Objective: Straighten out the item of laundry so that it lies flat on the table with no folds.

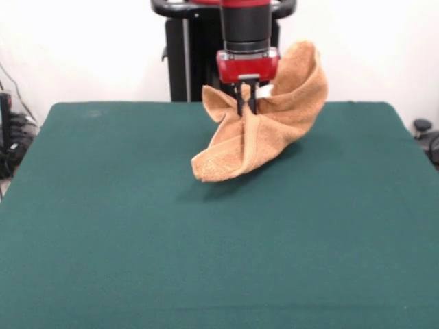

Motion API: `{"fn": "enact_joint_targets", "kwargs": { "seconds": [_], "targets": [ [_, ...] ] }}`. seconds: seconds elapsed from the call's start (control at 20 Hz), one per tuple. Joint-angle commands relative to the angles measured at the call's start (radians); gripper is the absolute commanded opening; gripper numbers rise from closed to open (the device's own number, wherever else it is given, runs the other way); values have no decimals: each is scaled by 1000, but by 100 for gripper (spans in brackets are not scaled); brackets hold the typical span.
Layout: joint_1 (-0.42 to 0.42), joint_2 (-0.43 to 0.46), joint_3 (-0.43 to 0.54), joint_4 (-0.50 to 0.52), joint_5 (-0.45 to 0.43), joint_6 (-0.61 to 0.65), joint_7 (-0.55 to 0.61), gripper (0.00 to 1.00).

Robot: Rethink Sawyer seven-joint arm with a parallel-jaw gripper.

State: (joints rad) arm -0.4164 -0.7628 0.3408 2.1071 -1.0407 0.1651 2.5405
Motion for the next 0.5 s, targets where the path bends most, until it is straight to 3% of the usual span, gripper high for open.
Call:
{"fn": "enact_joint_targets", "kwargs": {
  "seconds": [0.05,0.5],
  "targets": [
    [34,-8,103,-1,-35,-56,-70,0],
    [43,-21,96,13,-34,-63,-63,0]
  ]
}}
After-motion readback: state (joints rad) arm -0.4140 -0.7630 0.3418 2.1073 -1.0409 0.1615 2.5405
